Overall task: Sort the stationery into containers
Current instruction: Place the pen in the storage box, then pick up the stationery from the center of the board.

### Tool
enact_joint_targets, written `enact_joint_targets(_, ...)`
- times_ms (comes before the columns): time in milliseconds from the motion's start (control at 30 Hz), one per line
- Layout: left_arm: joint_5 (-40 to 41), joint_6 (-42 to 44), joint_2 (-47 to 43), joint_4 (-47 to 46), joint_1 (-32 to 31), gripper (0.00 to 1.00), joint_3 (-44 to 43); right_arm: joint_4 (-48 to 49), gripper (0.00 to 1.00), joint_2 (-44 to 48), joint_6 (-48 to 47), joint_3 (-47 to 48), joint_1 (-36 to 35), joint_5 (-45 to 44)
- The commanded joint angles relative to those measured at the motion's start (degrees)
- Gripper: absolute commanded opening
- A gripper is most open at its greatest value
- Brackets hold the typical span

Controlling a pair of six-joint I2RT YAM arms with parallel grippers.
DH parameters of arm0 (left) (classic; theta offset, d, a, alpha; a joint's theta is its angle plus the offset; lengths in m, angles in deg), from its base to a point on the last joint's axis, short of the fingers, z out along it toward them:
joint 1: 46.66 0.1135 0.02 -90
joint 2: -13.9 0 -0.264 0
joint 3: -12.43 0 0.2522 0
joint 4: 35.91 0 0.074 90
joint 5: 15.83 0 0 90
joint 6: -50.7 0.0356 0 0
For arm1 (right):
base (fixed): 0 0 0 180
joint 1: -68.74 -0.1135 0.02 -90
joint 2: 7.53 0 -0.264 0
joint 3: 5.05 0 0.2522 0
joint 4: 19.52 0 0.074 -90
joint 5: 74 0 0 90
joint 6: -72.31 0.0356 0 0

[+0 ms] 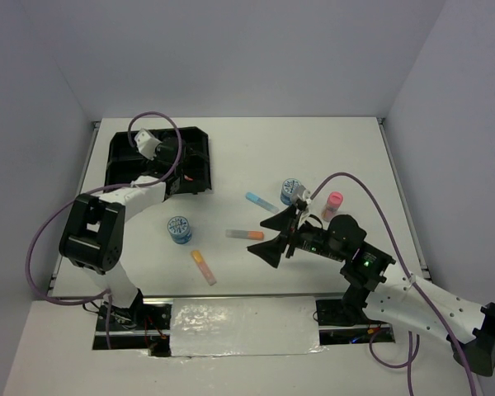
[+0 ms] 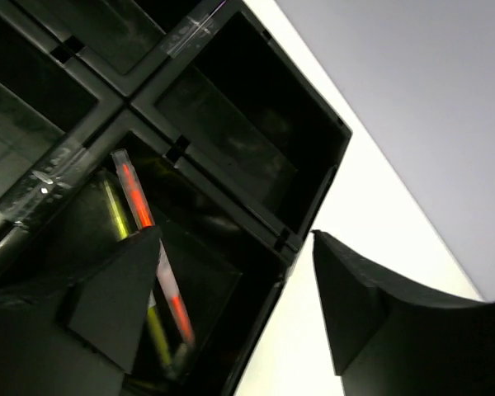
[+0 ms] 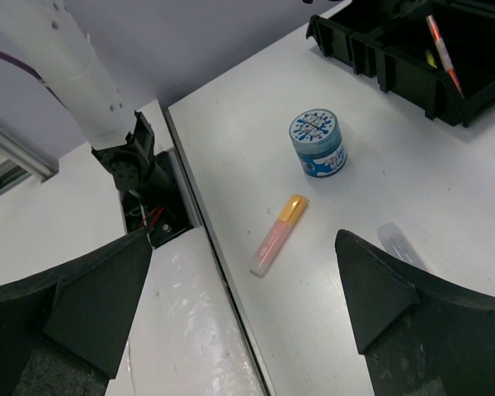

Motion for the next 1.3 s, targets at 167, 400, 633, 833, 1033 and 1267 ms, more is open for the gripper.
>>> enact_joint_targets(167, 1.5, 0.6, -6.1, 1.7, 0.2, 0.94, 0.0, 3.7, 1.00, 0.3, -0.2, -1.0, 0.3, 0.5)
enact_joint_targets(400, -1.8, 7.1, -15.4, 25.1, -2.6, 0.99, -11.2, 1.5, 1.00, 0.9, -0.2, -0.2, 0.2, -2.1)
enact_joint_targets(633, 0.6, 2.5, -29.9, 49.7, -12.8, 0.99, -6.9, -5.6, 1.00, 1.8, 1.8, 3.0, 0.3, -11.7)
enact_joint_targets(833, 4.1, -18.3, -37.2, 55.7, -33.7, 0.99, 9.1, -17.4, 1.00, 0.8, 6.2, 8.7, 0.5, -25.5)
enact_joint_targets(1033, 2.3, -35.9, -19.0, 64.1, -45.5, 0.99, 9.8, -26.0, 1.00, 1.6, 11.4, 11.1, 0.5, -28.7)
enact_joint_targets(1267, 2.6, -38.6, -19.0, 63.5, -46.2, 0.98, 12.9, -25.2, 1.00, 6.1, 12.2, 6.8, 0.4, -25.0)
